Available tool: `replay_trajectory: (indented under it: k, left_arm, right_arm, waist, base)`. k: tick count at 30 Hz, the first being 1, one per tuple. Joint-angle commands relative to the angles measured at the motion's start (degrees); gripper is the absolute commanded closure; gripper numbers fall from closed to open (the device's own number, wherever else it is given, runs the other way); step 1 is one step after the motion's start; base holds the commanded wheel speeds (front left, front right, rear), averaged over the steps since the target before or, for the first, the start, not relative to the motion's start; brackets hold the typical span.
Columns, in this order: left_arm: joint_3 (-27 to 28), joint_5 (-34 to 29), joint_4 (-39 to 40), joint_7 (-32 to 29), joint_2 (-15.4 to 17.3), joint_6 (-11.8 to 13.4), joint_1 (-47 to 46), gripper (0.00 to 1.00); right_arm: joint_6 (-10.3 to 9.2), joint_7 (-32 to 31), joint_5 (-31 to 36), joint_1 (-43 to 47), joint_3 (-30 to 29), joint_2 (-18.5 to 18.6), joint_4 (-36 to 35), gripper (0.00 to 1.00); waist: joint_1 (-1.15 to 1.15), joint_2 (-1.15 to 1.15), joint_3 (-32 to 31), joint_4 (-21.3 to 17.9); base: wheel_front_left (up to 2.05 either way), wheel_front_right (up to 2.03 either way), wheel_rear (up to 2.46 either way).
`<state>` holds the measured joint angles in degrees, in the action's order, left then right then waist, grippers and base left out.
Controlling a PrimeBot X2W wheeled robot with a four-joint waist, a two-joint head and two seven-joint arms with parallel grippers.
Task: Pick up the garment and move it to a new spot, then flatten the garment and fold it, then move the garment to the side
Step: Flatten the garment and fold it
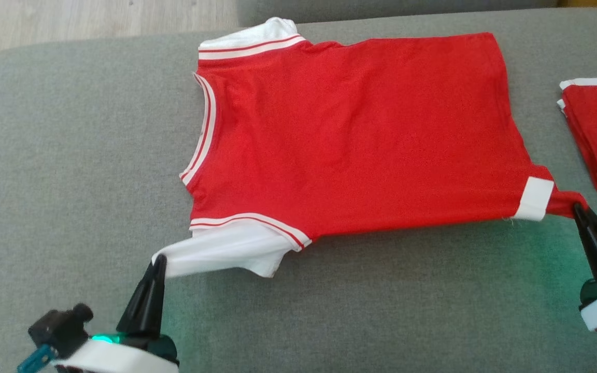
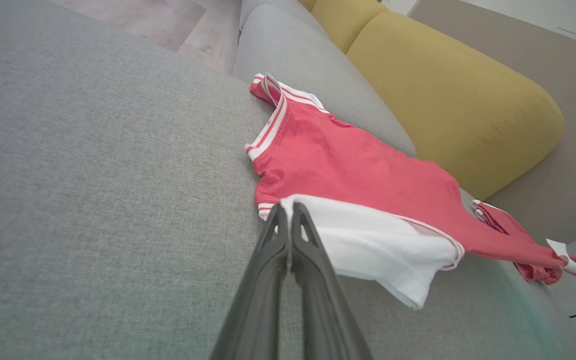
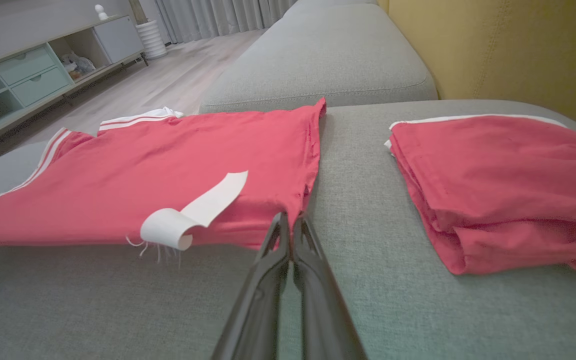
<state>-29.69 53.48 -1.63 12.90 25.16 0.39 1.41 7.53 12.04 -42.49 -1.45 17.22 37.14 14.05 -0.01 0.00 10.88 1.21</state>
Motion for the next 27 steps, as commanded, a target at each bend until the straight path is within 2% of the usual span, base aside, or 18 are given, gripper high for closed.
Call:
replay_trajectory:
  k: [1, 7, 13, 20, 26, 27]
  left_arm:
    - [2.90, 0.48, 2.00, -0.35, 1.80, 0.82, -3.06, 1.00]
    - [3.55, 0.69, 2.65, -2.05, 1.18, 0.83, -9.03, 1.00]
    - [4.13, 0.17, 0.40, -4.05, -0.38, -0.33, -20.61, 1.00]
    - [3.97, -1.48, -6.22, -5.32, -2.17, -2.98, -34.61, 1.00]
    - [3.29, -2.06, -13.79, -5.30, -3.47, -5.00, -41.75, 1.00]
    - [3.10, -2.18, -14.91, -5.06, -3.68, -5.23, -42.30, 1.00]
  right_arm:
    - [-0.04, -0.27, 0.42, 0.37, -0.98, 1.48, -1.86, 1.00]
    - [-0.04, -2.10, 0.89, -1.81, -2.61, 0.26, -3.45, 1.00]
    - [-0.04, -4.10, 1.94, -8.84, -3.02, -0.38, -4.25, 1.00]
    - [-0.04, -6.00, 2.47, -20.21, -1.41, -1.34, -0.74, 1.00]
    - [-0.04, -6.01, 2.61, -27.46, 2.84, -1.89, 3.63, 0.99]
    - [-0.04, -5.89, 2.46, -28.26, 3.56, -2.06, 4.55, 0.66]
  waist:
    - [0.01, 0.00, 0.61, -0.02]
    - [0.01, 0.00, 3.35, -0.01]
    - [0.01, 0.00, 8.24, -0.55]
    - [0.01, 0.00, 13.05, -1.27]
    - [0.01, 0.00, 15.10, -1.58]
    - [0.01, 0.00, 15.23, -1.57]
  base:
    - [0.00, 0.00, 0.00]
    - [0.00, 0.00, 0.00]
    - [0.00, 0.00, 0.00]
    - [0.00, 0.00, 0.00]
    - [0.00, 0.00, 0.00]
    - [0.00, 0.00, 0.00]
